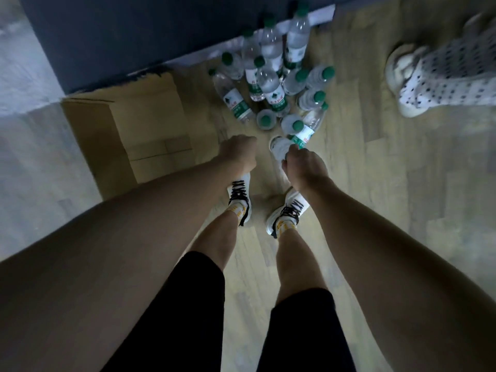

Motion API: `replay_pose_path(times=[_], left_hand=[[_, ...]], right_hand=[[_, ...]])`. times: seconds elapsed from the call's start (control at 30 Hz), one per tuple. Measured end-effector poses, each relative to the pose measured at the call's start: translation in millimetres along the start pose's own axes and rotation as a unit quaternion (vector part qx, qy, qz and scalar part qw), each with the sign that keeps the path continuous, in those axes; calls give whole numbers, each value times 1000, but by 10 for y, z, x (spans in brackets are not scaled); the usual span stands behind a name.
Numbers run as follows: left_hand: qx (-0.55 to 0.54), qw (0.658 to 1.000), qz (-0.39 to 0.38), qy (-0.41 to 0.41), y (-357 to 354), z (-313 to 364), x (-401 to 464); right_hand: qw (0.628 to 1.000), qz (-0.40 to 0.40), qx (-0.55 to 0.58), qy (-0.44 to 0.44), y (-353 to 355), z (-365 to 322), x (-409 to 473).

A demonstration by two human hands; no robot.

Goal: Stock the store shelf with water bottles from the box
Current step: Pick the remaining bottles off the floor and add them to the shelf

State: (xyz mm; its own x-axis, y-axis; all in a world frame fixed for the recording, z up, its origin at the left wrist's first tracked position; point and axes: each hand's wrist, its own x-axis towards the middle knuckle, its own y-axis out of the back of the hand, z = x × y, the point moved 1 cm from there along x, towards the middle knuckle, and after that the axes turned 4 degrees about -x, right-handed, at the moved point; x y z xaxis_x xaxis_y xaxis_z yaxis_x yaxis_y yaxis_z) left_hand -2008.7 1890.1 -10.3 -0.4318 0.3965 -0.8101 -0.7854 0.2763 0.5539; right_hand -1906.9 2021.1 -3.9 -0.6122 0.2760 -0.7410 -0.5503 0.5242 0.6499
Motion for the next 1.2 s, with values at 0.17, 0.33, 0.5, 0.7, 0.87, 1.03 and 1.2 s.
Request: replay_pose_path(times=[0.17, 0.33, 0.5, 0.7, 0.87, 1.03, 1.2], left_hand=[[-15, 998, 63, -17, 769, 211, -840], [-18, 995, 84, -47, 1500, 329, -1624], [-24, 990, 107, -85, 2377, 350, -2282], [-24, 978, 186, -95, 3683, 539, -3246], [-22, 963, 248, -105, 4594, 599, -4050], [-39, 951, 292, -90, 5274, 485, -4725], [-75, 938, 331, -72, 5718, 326, -5347]], right_hand=[[991, 31, -82, 100, 1056, -252, -705], [988, 69, -55, 127, 1849, -485, -1366], [982, 104, -48, 148, 2782, -837, -1977], [964, 153, -58, 209, 4161, -1404, -2695], [936, 233, -66, 256, 5176, -1798, -3267], [908, 291, -83, 289, 6025, -2196, -3807], [878, 339, -76, 330, 6555, -2589, -4243]])
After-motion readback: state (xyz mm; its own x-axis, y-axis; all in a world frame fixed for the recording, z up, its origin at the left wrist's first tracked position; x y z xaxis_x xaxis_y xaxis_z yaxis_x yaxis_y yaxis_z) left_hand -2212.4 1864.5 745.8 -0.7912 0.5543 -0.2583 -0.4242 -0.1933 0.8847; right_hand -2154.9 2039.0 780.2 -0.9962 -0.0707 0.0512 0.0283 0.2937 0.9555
